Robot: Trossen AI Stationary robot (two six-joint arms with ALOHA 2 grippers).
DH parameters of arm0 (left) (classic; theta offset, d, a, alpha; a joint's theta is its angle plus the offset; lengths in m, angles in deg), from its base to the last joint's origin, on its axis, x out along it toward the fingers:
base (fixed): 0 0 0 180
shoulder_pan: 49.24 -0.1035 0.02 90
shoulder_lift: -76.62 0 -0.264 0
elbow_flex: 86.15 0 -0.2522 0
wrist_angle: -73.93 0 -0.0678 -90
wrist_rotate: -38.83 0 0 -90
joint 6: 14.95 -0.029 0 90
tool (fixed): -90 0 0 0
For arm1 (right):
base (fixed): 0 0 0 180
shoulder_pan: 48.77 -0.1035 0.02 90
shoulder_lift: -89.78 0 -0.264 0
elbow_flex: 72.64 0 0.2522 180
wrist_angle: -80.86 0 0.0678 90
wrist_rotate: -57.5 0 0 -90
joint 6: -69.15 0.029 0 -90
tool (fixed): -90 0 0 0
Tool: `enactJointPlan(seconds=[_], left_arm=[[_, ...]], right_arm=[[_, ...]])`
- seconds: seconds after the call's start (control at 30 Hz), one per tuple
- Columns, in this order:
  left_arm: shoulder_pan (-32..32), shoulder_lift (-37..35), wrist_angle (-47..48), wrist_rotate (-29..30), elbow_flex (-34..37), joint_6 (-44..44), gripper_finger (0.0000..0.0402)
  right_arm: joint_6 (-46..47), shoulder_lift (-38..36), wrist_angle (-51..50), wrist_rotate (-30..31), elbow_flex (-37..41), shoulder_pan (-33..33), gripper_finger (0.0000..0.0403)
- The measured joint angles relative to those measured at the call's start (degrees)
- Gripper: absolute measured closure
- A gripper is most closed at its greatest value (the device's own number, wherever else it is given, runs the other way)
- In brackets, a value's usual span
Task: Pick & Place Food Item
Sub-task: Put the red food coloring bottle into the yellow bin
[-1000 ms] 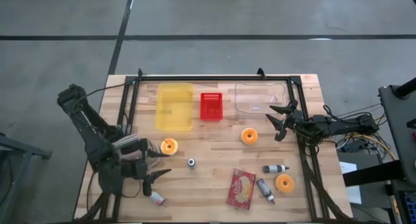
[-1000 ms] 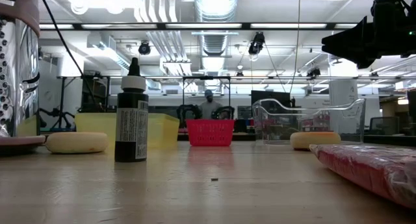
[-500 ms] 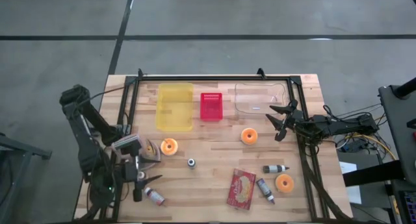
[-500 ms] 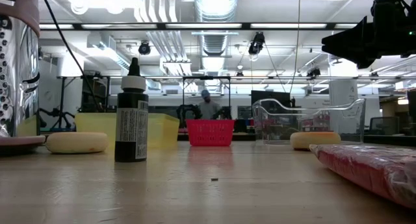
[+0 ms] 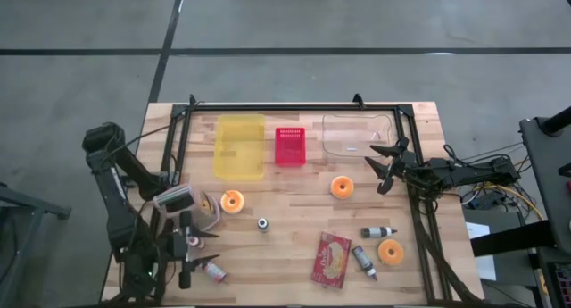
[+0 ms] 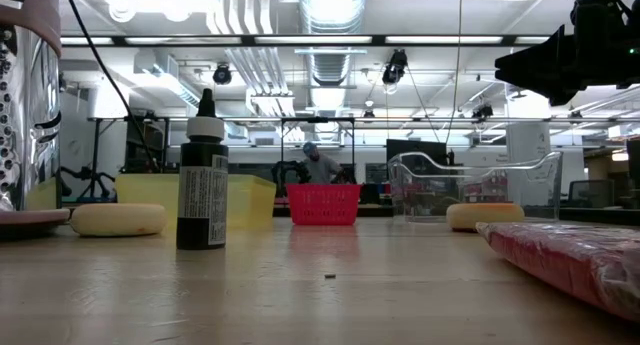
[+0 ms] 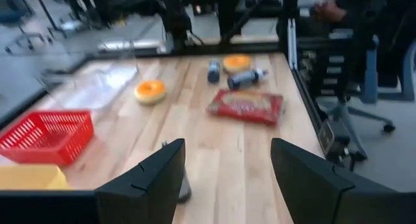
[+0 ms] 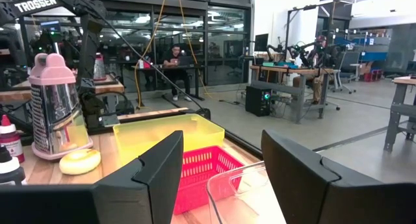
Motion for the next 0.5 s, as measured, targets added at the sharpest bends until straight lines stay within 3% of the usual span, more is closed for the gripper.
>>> enactJointPlan(seconds=[0.17, 0.4, 0.5], left_arm=[[-1.8, 1.1, 11.2, -6.8, -3.3, 10.3, 0.0170], [-5.4, 3.8, 28.1, -24.2, -8.0, 30.6, 0.0170], [-5.8, 4.9, 31.4, -28.5, -8.8, 35.3, 0.0170]], right_arm=[[0.0, 0.0, 0.0, 0.0, 0.0, 0.0, 0.0199], [0.0, 0.0, 0.0, 0.0, 0.0, 0.0, 0.0199], [0.0, 0.0, 0.0, 0.0, 0.0, 0.0, 0.0199]])
